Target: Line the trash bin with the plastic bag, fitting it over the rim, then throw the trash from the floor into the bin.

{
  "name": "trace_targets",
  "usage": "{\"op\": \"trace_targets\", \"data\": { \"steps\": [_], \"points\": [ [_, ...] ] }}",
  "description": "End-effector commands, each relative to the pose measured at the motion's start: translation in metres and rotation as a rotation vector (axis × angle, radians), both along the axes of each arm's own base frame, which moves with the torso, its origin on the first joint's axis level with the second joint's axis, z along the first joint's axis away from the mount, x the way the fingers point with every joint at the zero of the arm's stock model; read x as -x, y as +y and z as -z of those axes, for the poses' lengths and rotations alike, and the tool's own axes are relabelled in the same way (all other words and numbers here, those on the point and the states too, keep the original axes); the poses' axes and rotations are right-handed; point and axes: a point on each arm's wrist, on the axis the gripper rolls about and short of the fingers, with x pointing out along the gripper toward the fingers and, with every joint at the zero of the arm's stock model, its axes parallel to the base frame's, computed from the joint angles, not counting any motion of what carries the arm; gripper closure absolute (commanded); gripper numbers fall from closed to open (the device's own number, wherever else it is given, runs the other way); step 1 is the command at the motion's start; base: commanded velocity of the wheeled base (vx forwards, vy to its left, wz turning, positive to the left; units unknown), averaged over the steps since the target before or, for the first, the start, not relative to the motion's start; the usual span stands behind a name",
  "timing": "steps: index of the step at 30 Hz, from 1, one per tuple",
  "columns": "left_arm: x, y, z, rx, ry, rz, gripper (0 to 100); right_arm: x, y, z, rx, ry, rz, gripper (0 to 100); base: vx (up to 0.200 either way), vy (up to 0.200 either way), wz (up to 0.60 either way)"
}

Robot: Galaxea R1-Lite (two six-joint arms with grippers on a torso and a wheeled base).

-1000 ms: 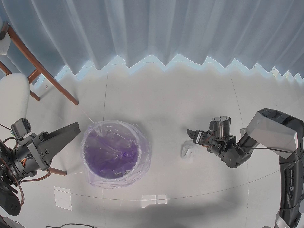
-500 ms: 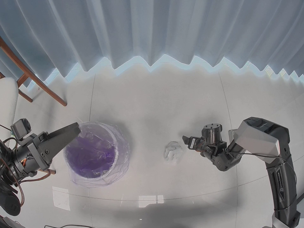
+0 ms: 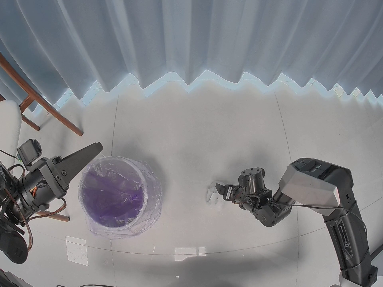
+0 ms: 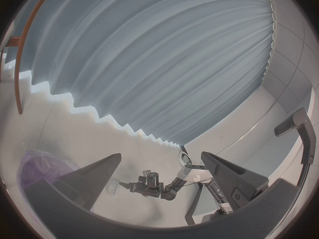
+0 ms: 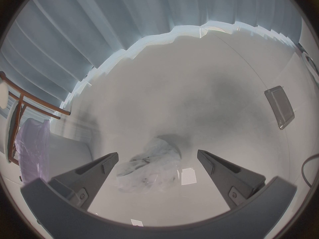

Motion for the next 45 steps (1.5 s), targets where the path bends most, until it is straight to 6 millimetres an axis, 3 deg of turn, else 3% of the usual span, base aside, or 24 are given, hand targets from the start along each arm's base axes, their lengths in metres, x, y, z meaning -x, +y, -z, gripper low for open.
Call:
{"op": "trace_targets", "data": {
  "steps": [1, 7, 16, 45],
  "points": [
    [-0.004, -0.001, 0.001, 0.0, 0.007, 0.002, 0, 0.0, 0.01, 0.005, -0.005, -0.001, -0.018, 0, 0.2, 0.0, 0.0],
    [-0.002, -0.001, 0.001, -0.006, 0.003, 0.005, 0, -0.001, 0.014, 0.005, -0.011, -0.007, -0.024, 0, 0.2, 0.0, 0.0],
    [0.004, -0.001, 0.001, -0.003, -0.001, 0.004, 0, 0.014, 0.024, 0.007, -0.026, 0.028, -0.041, 0, 0.0, 0.0, 0.0],
    [0.012, -0.01, -0.01, 0.067, 0.006, 0.052, 0, 0.021, 0.024, 0.007, -0.033, 0.075, -0.03, 0, 0.0, 0.041, 0.0]
  ]
}}
